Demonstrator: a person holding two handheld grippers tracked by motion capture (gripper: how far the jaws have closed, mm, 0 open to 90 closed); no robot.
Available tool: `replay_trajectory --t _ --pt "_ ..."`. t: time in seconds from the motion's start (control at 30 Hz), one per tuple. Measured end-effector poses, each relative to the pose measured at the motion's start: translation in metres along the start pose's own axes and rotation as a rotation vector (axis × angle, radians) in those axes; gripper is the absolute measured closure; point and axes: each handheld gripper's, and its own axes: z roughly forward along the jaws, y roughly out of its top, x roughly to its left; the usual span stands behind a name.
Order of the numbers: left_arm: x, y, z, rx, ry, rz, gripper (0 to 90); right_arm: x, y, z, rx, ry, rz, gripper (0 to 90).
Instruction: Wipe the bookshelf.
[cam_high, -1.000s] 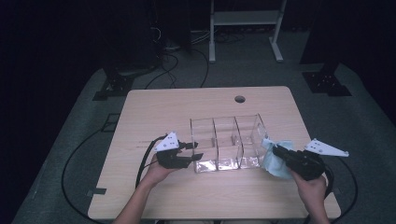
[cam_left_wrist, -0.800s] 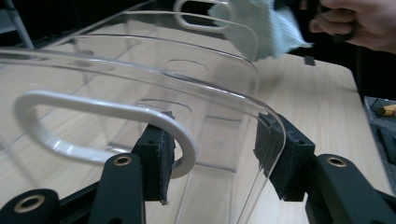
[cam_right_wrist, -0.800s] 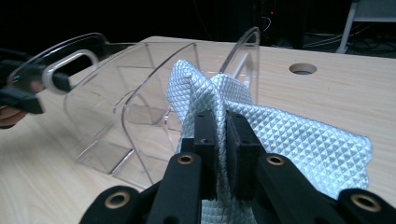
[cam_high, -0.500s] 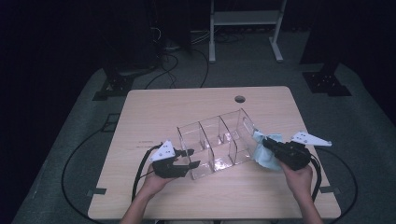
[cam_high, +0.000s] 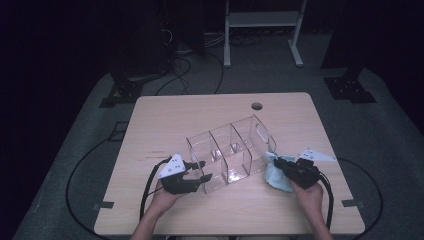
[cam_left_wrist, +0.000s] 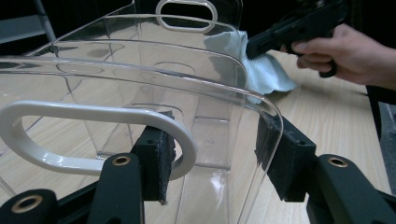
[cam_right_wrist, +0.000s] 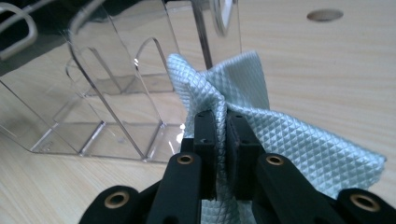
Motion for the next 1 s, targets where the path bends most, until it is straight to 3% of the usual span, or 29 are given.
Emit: replay_trajectory --t 0.17,0.27,0.4,0.5,0.57,0.63,0.8,0.9,1.0 --pt "0.0 0.0 0.001 -0.006 0.006 -0.002 47.4 0.006 0.011 -0.008 -0.042 -0.003 -0.025 83.3" --pt "-0.002 0.0 0.0 -0.004 0.008 -0.001 47.5 0.005 0.007 0.002 0.002 -0.011 -0.033 83.3" --pt "-0.003 0.0 0.001 -0.003 0.015 0.0 47.5 0.0 -0.004 0.018 0.077 -0.017 -0.005 83.3" --pt "-0.004 0.0 0.001 0.0 0.014 0.005 47.4 -0.001 -0.004 0.017 0.085 -0.016 0.002 83.3" --pt "-0.004 0.0 0.001 -0.001 0.016 0.005 47.4 0.0 -0.002 0.014 0.075 -0.018 -0.001 83.3" --pt "-0.004 0.0 0.001 0.002 0.019 0.003 47.3 0.005 0.004 -0.002 0.009 -0.019 -0.007 83.3" --pt "-0.005 0.001 0.0 0.013 0.024 0.004 46.7 0.017 0.025 -0.027 -0.094 -0.034 -0.05 83.3" --pt "-0.004 0.001 -0.001 0.012 0.039 -0.005 42.7 0.019 0.036 -0.032 -0.124 -0.043 -0.064 83.3" --pt "-0.006 0.002 0.0 0.008 0.037 0.012 47.1 0.018 0.039 -0.028 -0.116 -0.058 -0.066 83.4"
